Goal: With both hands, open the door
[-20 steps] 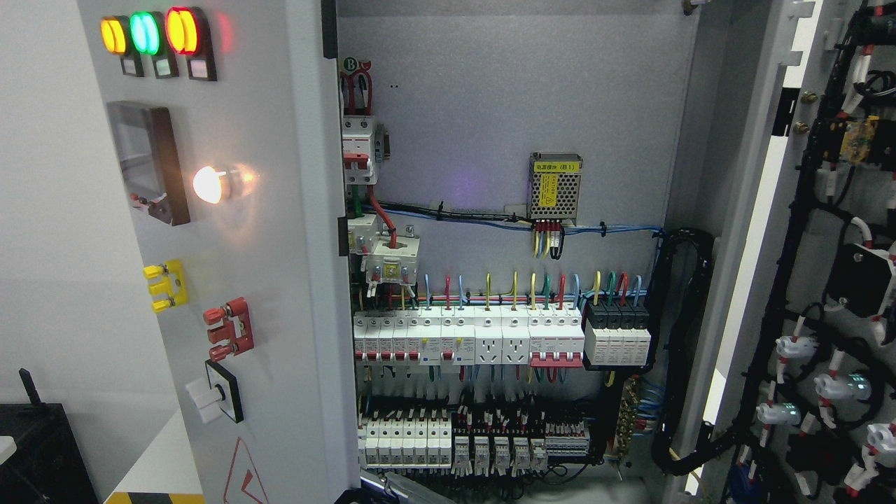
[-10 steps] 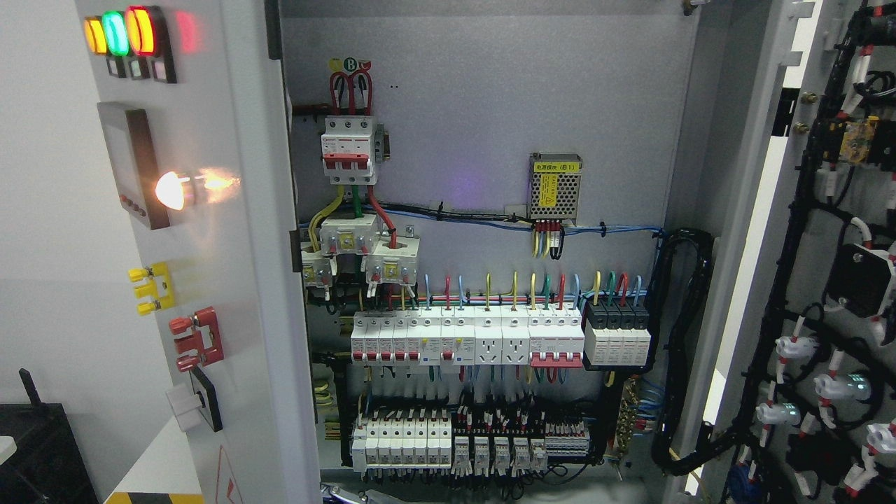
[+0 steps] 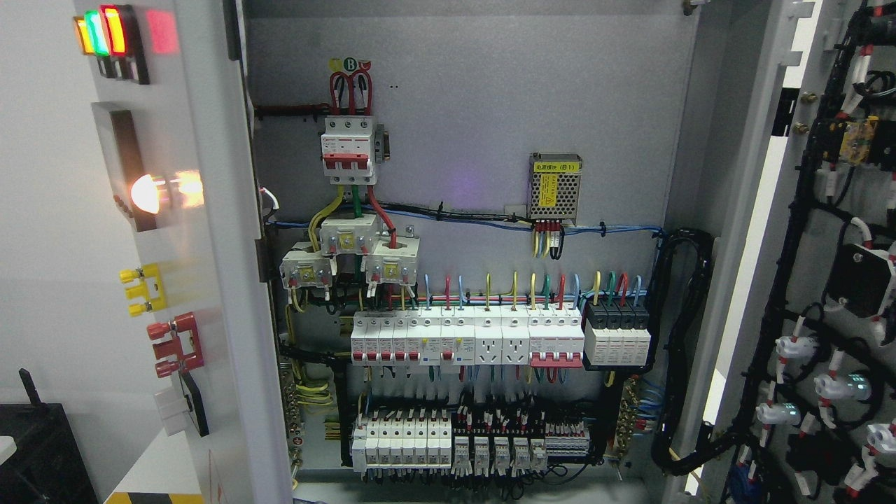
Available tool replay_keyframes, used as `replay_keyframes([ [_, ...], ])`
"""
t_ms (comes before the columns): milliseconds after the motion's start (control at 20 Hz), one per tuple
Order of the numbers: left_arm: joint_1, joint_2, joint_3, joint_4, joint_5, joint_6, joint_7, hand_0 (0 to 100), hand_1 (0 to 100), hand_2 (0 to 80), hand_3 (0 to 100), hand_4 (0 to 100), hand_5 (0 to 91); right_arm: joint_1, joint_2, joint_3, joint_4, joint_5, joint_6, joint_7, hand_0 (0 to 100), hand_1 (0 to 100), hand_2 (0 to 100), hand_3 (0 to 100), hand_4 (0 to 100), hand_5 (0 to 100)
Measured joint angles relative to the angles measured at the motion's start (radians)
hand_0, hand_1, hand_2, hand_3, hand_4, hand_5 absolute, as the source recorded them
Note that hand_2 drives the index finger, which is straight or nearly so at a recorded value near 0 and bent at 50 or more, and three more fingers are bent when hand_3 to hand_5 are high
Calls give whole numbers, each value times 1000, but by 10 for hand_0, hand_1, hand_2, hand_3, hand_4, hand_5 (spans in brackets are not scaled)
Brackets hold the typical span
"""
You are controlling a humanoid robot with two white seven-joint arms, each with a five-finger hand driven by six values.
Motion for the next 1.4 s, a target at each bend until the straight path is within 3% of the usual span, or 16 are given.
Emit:
replay_keyframes([
  [551, 0, 0, 0, 0, 0, 0, 0, 120, 389, 0, 0, 0, 0, 23, 0, 28, -22, 1, 30, -45, 120, 389, 0, 0, 0, 0],
  [901, 0, 0, 0, 0, 0, 0, 0, 120, 389, 0, 0, 0, 0, 34, 2, 42, -44, 1, 38, -47, 120, 389, 0, 0, 0, 0],
  [1402, 0, 0, 0, 0, 0, 0, 0, 120, 389, 0, 0, 0, 0, 39, 33, 61, -64, 3, 38, -48, 120, 389, 0, 0, 0, 0],
])
